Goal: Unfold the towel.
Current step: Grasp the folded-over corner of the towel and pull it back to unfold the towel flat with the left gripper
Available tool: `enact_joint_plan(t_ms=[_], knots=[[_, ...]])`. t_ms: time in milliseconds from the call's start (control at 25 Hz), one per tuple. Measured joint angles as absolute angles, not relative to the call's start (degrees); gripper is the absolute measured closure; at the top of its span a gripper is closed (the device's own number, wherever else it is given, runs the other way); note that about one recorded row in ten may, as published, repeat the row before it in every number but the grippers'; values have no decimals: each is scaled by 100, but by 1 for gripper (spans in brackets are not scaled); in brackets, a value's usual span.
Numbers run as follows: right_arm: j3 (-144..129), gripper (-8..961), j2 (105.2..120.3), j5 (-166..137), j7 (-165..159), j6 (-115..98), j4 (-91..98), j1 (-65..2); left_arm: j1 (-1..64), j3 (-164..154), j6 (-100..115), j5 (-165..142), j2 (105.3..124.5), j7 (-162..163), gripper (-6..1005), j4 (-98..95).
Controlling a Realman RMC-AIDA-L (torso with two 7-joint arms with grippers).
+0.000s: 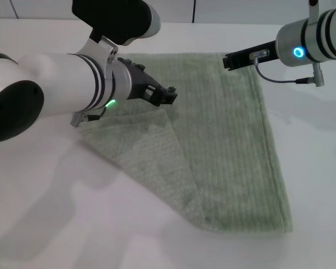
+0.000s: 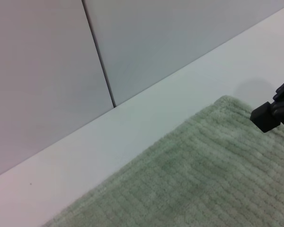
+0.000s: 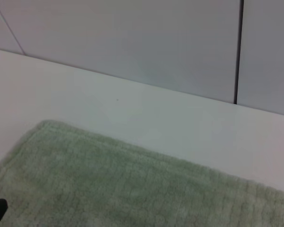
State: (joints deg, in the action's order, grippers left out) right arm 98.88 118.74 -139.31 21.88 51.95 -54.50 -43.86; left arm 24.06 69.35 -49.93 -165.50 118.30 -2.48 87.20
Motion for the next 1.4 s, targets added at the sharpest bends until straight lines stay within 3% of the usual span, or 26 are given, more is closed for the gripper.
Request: enact_joint_plan(t_ms=[1400], knots=[[9898,955,11874,-13930,2092,4997,-4592,-4455,2372,6814,-5096,-16550,11839,-464,203,8748]])
